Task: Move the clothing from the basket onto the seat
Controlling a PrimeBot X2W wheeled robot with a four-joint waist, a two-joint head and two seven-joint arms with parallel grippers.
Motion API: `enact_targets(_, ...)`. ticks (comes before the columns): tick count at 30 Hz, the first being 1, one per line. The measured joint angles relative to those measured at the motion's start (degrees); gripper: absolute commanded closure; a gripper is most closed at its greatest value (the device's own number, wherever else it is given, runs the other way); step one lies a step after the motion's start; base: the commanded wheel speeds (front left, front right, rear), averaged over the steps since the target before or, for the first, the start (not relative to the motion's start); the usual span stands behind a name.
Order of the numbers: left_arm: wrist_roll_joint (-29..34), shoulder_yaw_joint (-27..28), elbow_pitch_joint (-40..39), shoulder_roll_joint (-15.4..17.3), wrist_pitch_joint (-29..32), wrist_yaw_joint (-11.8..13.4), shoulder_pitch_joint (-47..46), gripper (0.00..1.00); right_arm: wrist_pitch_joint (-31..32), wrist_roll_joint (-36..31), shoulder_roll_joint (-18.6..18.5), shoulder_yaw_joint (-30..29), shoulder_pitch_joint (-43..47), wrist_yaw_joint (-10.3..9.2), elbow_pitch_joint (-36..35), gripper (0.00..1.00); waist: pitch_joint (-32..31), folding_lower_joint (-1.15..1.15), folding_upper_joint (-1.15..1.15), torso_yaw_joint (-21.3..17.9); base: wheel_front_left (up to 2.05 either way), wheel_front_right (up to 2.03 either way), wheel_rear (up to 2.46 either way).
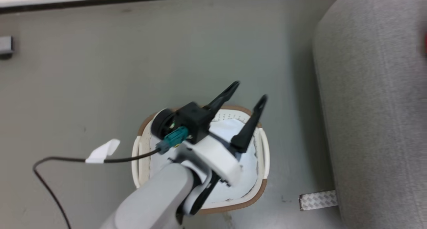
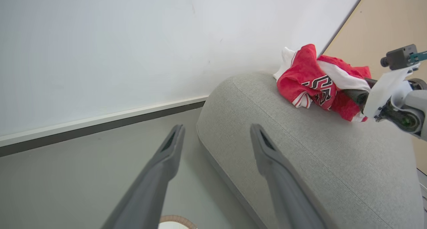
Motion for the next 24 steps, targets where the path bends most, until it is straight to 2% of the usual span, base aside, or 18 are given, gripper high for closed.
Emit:
enact_targets(8, -1.2, 1.9, -0.1, 4.5, 0.0, 2.1, 5.5, 0.00, -2.4, 3.2, 1.7, 5.5, 5.5, 0.00, 2.8, 0.00, -5.0, 0.00, 0.01, -2.7, 0.00, 0.00, 0.00)
enact_targets(13, -2.4, 3.3, -0.6, 5.6, -0.7, 3.9, 8.1, 0.00, -3.2, 5.7, 2.1, 7.2, 9.9, 0.00, 1.6, 0.00, -8.8, -0.01, 0.00, -3.8, 0.00, 0.00, 0.00)
enact_targets(20, -3.5, 5.4, -0.2, 6.9, -3.3, 7.0, 12.9, 0.00, -3.6, 9.0, 4.8, 10.9, 18.2, 0.00, -4.5, 0.00, -14.5, -0.01, 0.01, -4.4, 0.00, 0.00, 0.00)
enact_targets(24, -4.5, 7.4, 1.3, 8.0, -5.4, 8.4, 16.4, 0.00, -3.7, 11.3, 7.5, 13.0, 23.2, 0.00, -9.9, 0.00, -17.7, -0.01, 0.01, -4.2, 0.00, 0.00, 0.00)
